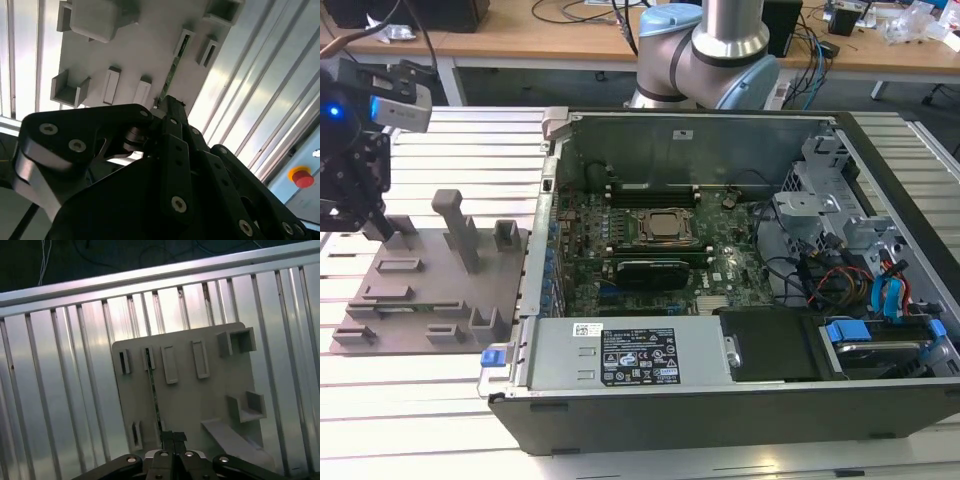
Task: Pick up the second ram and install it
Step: 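Pick up the second ram and move it above second insertion slot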
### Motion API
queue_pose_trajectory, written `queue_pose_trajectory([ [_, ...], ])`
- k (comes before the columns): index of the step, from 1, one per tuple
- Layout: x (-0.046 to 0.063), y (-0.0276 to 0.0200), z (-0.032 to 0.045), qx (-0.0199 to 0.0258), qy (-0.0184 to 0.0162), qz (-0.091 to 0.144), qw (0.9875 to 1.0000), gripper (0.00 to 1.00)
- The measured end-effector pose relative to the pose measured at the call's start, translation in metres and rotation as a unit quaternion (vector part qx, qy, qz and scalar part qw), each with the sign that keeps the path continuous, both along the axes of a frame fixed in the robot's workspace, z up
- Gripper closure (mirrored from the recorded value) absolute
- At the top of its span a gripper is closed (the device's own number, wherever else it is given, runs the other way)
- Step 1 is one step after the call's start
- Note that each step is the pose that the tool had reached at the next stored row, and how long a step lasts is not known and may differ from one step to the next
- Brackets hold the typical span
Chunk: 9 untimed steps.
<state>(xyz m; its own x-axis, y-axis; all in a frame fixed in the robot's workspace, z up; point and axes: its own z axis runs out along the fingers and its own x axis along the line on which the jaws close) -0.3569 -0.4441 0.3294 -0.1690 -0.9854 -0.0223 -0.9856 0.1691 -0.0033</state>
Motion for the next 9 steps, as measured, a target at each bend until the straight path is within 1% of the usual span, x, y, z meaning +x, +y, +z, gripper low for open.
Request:
queue_pose_trajectory([
  [2,0.0,0.0,0.0,0.0,0.0,0.016,0.9999,0.9],
  [5,0.0,0.0,0.0,0.0,0.0,0.029,0.9996,0.9],
  [7,0.0,0.0,0.0,0.0,0.0,0.043,0.9991,0.9],
  [9,0.0,0.0,0.0,0.0,0.0,0.06,0.9982,0.9],
])
